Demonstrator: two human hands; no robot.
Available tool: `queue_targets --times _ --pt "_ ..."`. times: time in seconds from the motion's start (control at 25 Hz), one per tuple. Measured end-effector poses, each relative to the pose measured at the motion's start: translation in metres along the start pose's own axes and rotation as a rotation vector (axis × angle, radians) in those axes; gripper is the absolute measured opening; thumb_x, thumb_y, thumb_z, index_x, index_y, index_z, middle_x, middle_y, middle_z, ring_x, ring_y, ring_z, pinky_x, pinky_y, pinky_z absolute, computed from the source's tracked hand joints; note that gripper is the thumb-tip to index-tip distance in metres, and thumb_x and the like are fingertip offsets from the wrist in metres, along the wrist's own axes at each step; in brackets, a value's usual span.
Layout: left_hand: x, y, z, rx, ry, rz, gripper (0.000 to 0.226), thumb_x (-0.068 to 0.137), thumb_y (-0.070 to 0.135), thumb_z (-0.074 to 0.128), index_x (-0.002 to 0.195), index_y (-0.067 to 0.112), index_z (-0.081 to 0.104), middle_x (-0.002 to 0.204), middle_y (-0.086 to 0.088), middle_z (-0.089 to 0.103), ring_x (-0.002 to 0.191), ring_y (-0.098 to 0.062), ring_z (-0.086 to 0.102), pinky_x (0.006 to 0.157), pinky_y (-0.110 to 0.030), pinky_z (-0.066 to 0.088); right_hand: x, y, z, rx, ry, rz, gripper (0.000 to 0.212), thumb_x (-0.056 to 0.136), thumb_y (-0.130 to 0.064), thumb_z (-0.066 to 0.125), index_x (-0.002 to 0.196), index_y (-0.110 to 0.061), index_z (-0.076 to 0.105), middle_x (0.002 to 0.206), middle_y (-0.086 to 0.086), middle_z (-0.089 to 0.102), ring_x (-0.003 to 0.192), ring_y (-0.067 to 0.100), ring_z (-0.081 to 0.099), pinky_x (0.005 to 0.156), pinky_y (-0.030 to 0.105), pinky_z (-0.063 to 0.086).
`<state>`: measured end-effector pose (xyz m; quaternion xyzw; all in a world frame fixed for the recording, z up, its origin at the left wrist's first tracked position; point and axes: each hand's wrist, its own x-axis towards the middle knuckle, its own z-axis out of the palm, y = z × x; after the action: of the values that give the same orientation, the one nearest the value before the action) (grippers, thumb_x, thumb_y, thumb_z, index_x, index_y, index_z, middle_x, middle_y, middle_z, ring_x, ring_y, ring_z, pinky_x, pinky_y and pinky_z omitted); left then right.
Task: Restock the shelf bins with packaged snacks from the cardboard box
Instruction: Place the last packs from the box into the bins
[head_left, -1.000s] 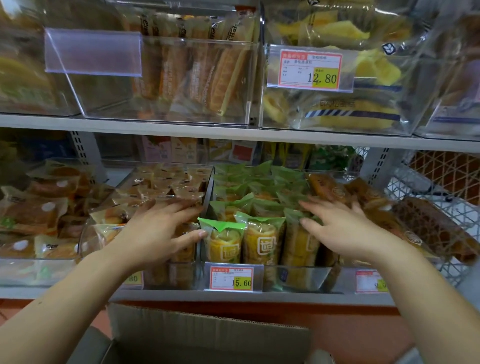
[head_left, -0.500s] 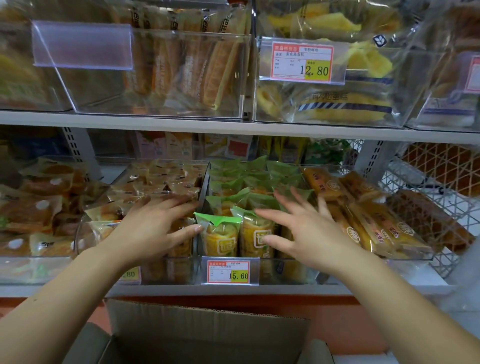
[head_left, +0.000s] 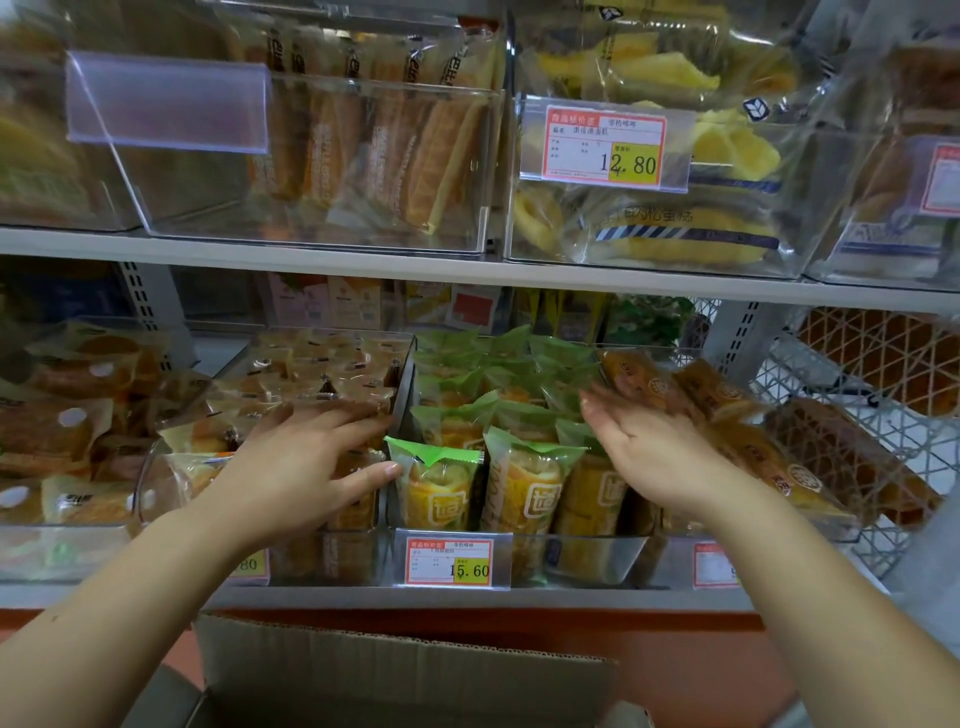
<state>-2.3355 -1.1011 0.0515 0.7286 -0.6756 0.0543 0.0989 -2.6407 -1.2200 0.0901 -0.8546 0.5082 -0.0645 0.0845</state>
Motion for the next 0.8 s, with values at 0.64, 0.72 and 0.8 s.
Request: queue_targets --times 0.64,0.72,0.8 --pt "-0.001 0.001 -0.001 0.011 0.027 0.017 0.106 0.06 0.092 -0.016 0.147 0.05 0.028 0.154 0.02 0.033 0.142 -0.009 0.032 0.116 -0.041 0.027 0.054 -0.021 0.019 -0.084 -0.106 -0.021 0.076 0.088 -0.073 0.007 0.154 -0.035 -0.003 0.161 -0.011 -0.012 0.148 0.013 -0.013 0.118 0.054 -0.007" --pt "0.0 0.0 0.001 0.015 0.039 0.019 0.103 0.062 0.091 -0.014 0.146 0.051 0.028 0.153 0.02 0.035 0.14 -0.009 0.034 0.114 -0.039 0.03 0.06 -0.023 0.023 -0.168 -0.131 -0.065 0.073 0.091 -0.07 0.007 0.154 -0.033 -0.002 0.161 -0.011 -0.011 0.148 0.013 -0.012 0.117 0.055 -0.01" --pt "0.001 0.0 0.002 0.007 0.046 0.021 0.099 0.064 0.092 -0.009 0.145 0.051 0.03 0.152 0.02 0.038 0.139 -0.009 0.036 0.112 -0.039 0.032 0.06 -0.022 0.017 -0.125 -0.16 -0.08 0.075 0.088 -0.073 0.007 0.154 -0.037 0.0 0.161 -0.014 -0.009 0.148 0.012 -0.012 0.117 0.055 -0.01"
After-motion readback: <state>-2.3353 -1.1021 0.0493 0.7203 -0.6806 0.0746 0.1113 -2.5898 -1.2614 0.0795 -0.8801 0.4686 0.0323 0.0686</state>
